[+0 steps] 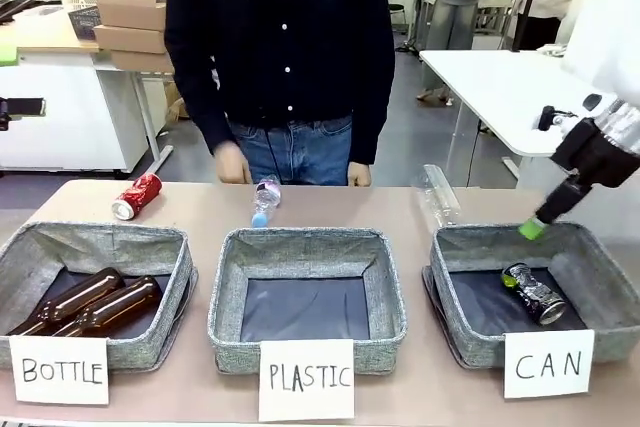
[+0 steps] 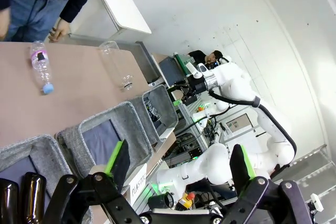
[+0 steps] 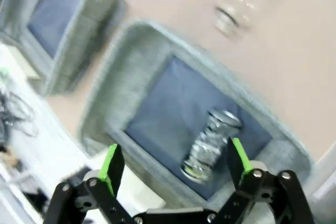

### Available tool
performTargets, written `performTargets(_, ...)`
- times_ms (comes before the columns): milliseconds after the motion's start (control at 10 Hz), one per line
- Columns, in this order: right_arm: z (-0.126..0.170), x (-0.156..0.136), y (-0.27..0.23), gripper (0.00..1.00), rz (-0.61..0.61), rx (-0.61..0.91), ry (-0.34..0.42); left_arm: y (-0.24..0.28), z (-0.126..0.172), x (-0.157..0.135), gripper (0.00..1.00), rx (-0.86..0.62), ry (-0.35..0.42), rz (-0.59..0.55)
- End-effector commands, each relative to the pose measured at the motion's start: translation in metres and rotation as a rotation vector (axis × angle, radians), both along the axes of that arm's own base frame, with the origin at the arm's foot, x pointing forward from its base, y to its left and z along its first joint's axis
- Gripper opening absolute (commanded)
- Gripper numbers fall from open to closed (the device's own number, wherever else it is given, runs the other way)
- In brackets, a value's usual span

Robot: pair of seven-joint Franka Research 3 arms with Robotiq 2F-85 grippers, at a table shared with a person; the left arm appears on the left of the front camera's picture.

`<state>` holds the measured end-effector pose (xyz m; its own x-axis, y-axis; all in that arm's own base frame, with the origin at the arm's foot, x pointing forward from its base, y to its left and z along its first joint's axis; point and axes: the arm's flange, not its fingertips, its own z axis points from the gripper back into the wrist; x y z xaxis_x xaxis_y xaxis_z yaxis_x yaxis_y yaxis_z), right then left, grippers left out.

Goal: Sort the can waste into the basket.
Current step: Pick up the can waste from the table and place it in the right Fabric basket.

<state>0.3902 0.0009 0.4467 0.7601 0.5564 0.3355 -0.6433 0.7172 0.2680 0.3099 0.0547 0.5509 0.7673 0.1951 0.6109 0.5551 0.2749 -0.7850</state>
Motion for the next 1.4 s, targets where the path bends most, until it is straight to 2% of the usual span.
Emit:
performTargets(0,0.026,0.013,0.032,1.00,-0.467,0.476,0.309,-0.002,0.001,0.001,1.00,-0.016,-0.027,-0.002)
performTargets(100,0.038,0.014,0.034,1.00,-0.429,0.714,0.400,-0.002,0.001,0.001,1.00,-0.016,-0.027,-0.002)
performTargets(200,0.049,0.003,0.028,1.00,-0.538,0.935,0.436,-0.002,0.001,0.001,1.00,-0.016,-0.027,-0.002)
performTargets(300,0.053,-0.016,0.020,1.00,-0.490,1.052,0.424,-0.002,0.001,0.001,1.00,-0.016,-0.027,-0.002)
performTargets(600,0.058,-0.057,-0.026,1.00,-0.472,1.317,0.299,-0.002,0.001,0.001,1.00,-0.016,-0.027,-0.002)
performTargets(700,0.056,-0.058,-0.042,1.00,-0.648,1.411,0.272,-0.002,0.001,0.001,1.00,-0.016,-0.027,-0.002)
performTargets(800,0.065,-0.040,-0.012,1.00,-0.366,0.975,0.399,-0.002,0.001,0.001,1.00,-0.016,-0.027,-0.002)
performTargets(1300,0.065,-0.040,-0.012,1.00,-0.366,0.975,0.399,-0.002,0.001,0.001,1.00,-0.016,-0.027,-0.002)
